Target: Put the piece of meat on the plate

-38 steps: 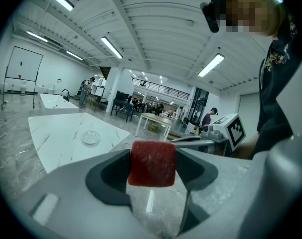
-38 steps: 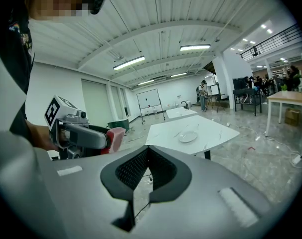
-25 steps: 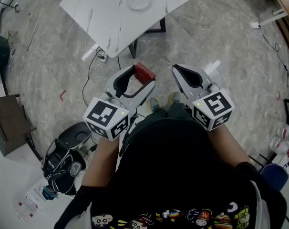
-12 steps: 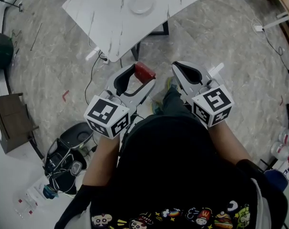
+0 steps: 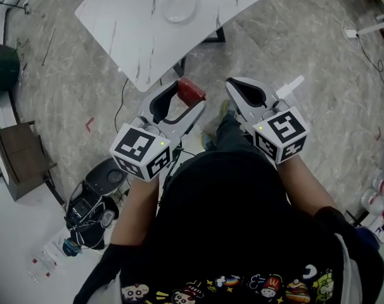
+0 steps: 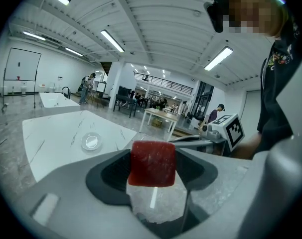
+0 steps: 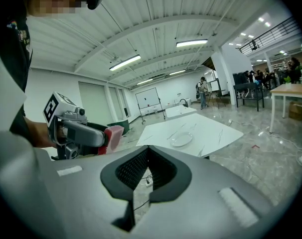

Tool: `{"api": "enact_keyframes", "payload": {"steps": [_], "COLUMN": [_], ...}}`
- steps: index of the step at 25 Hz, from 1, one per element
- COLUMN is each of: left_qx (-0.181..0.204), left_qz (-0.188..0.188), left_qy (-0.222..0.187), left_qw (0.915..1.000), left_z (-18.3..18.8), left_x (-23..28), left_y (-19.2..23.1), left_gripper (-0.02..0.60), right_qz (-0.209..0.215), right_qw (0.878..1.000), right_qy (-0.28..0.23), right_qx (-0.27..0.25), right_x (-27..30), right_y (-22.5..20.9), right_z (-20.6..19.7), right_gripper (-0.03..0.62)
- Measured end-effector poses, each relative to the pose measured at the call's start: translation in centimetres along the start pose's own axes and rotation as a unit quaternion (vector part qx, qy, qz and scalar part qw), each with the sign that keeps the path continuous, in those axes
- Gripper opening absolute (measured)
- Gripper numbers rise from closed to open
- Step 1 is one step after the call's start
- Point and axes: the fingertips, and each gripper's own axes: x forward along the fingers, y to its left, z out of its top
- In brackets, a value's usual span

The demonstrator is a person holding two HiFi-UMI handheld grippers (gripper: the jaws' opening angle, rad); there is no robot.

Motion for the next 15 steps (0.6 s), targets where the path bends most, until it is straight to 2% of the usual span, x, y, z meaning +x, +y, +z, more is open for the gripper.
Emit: {"api": "enact_keyframes", "payload": {"steps": [15], "left_qx": [0.000], "left_qz": [0.040], "left_qy": [0.027], "left_qw": [0.9988], "left_z": [2.7], "left_x": [7.4], "left_y": [1.3], "left_gripper": [0.391], "right_qz": [0.038], "right_qw": [0.999], "right_qy": [0.002], "right_qx": [0.009], "right_x": [1.5], "right_y": [-8.5], "right_z": [1.3], "right_gripper": [0.023]}}
